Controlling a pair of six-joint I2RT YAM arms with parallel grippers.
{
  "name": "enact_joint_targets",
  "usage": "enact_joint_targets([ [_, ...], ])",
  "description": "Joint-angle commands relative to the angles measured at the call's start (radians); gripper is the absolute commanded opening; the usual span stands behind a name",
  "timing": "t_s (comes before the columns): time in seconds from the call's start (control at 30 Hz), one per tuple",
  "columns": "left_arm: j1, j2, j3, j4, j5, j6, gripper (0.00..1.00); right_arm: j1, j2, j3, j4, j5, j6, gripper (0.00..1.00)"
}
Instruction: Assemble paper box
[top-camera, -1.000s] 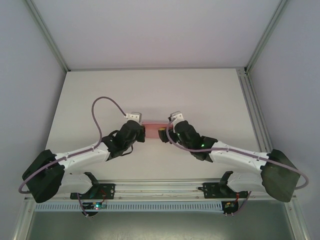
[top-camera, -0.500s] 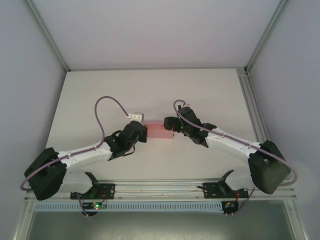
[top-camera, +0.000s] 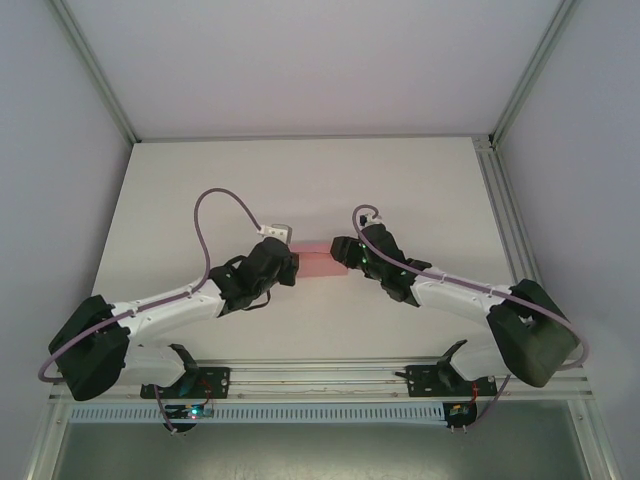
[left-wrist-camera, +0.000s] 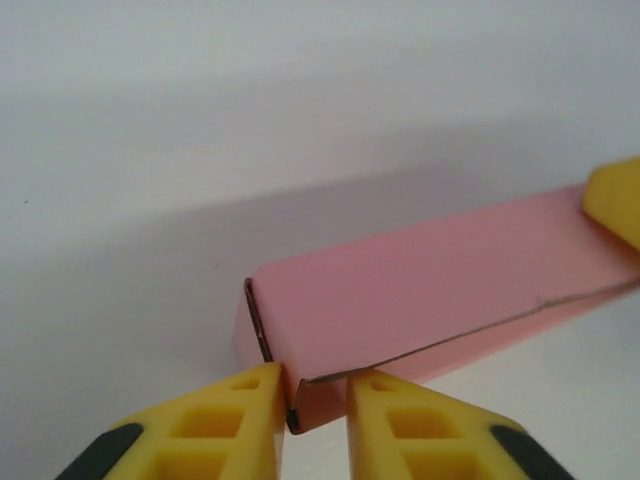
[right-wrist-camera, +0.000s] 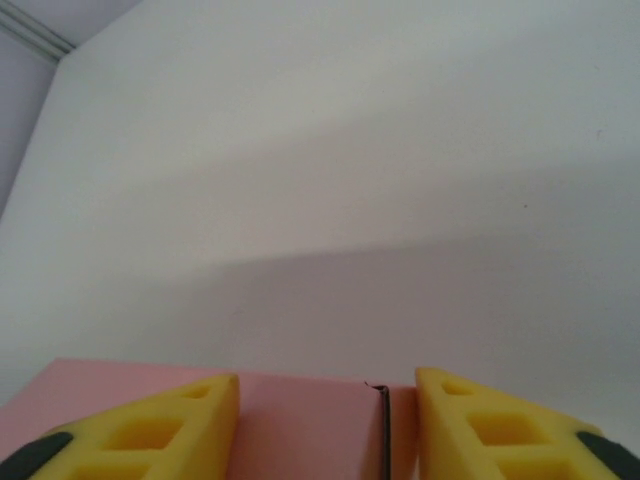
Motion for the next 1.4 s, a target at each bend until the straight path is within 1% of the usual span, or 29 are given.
enact_joint_targets([
  [0.0,-0.018,-0.028,0.055,-0.242,0.072,-0.018,0.35,-0.008,0.093,-0.085,-0.246,0.012,0.017,0.36],
  [0.03,-0.018,-0.035,0.077,-0.271,0.073,-0.023,0.41,-0.008,0.094,-0.086,-0.249,0.018,0.024,0.34],
  [0.07,-0.017,-0.041,0.103,-0.308,0.067,-0.036,0.45,-0.008,0.099,-0.09,-0.25,0.021,0.028,0.32],
  [0.13,-0.011,-0.045,0.146,-0.365,0.068,-0.061,0.46,-0.008,0.104,-0.094,-0.254,0.024,0.04,0.29],
  [0.17,-0.006,-0.045,0.167,-0.393,0.071,-0.079,0.53,-0.009,0.104,-0.095,-0.254,0.024,0.043,0.27],
  [0.2,-0.001,-0.044,0.182,-0.411,0.076,-0.097,0.69,-0.009,0.105,-0.097,-0.254,0.028,0.048,0.26],
  [0.23,0.008,-0.042,0.197,-0.426,0.083,-0.113,0.77,-0.009,0.105,-0.101,-0.253,0.033,0.053,0.24],
  [0.27,0.019,-0.039,0.211,-0.435,0.099,-0.128,0.78,-0.009,0.103,-0.103,-0.249,0.032,0.053,0.2],
  [0.3,0.033,-0.037,0.223,-0.444,0.108,-0.142,0.85,-0.009,0.104,-0.102,-0.249,0.031,0.053,0.19],
  [0.33,0.047,-0.036,0.231,-0.447,0.118,-0.158,0.97,-0.009,0.102,-0.103,-0.249,0.031,0.052,0.16],
  [0.37,0.066,-0.034,0.232,-0.437,0.13,-0.172,1.0,-0.009,0.101,-0.104,-0.247,0.032,0.05,0.15],
  [0.43,0.118,-0.033,0.209,-0.393,0.173,-0.224,1.0,-0.009,0.097,-0.106,-0.246,0.035,0.048,0.14],
  [0.47,0.159,-0.03,0.179,-0.338,0.231,-0.255,1.0,-0.009,0.094,-0.106,-0.246,0.036,0.048,0.14],
  [0.53,0.233,-0.022,0.089,-0.178,0.359,-0.32,1.0,-0.011,0.093,-0.107,-0.247,0.037,0.045,0.14],
  [0.6,0.285,-0.012,0.011,-0.013,0.456,-0.379,1.0,-0.011,0.095,-0.106,-0.247,0.034,0.042,0.13],
  [0.63,0.302,-0.003,-0.02,0.063,0.502,-0.394,1.0,-0.011,0.096,-0.106,-0.246,0.032,0.041,0.14],
  [0.73,0.31,0.016,-0.056,0.154,0.567,-0.398,1.0,-0.012,0.097,-0.104,-0.246,0.029,0.039,0.14],
  [0.8,0.312,0.016,-0.083,0.191,0.588,-0.401,0.98,-0.012,0.1,-0.1,-0.249,0.029,0.037,0.14],
  [0.87,0.313,0.008,-0.113,0.206,0.578,-0.411,0.91,-0.014,0.1,-0.1,-0.25,0.03,0.037,0.14],
  [0.9,0.313,0.007,-0.13,0.218,0.575,-0.411,0.89,-0.014,0.102,-0.099,-0.25,0.029,0.039,0.14],
  [1.0,0.314,0.024,-0.173,0.251,0.569,-0.422,0.75,-0.018,0.108,-0.1,-0.25,0.021,0.038,0.14],
  [1.03,0.314,0.035,-0.184,0.257,0.561,-0.429,0.68,-0.019,0.111,-0.099,-0.25,0.018,0.034,0.14],
  [1.17,0.318,0.087,-0.217,0.279,0.536,-0.441,0.54,-0.028,0.121,-0.107,-0.225,-0.004,-0.017,0.14],
  [1.2,0.323,0.102,-0.224,0.275,0.519,-0.45,0.46,-0.03,0.126,-0.118,-0.188,-0.026,-0.062,0.14],
  [1.23,0.323,0.115,-0.234,0.287,0.517,-0.449,0.41,-0.036,0.134,-0.127,-0.156,-0.045,-0.114,0.13],
  [1.27,0.323,0.13,-0.24,0.286,0.51,-0.452,0.39,-0.048,0.143,-0.134,-0.132,-0.049,-0.144,0.12],
  [1.3,0.326,0.147,-0.247,0.282,0.503,-0.458,0.31,-0.061,0.156,-0.15,-0.08,-0.062,-0.195,0.1],
  [1.37,0.327,0.172,-0.248,0.264,0.503,-0.446,0.23,-0.092,0.19,-0.196,0.047,-0.094,-0.254,0.07],
])
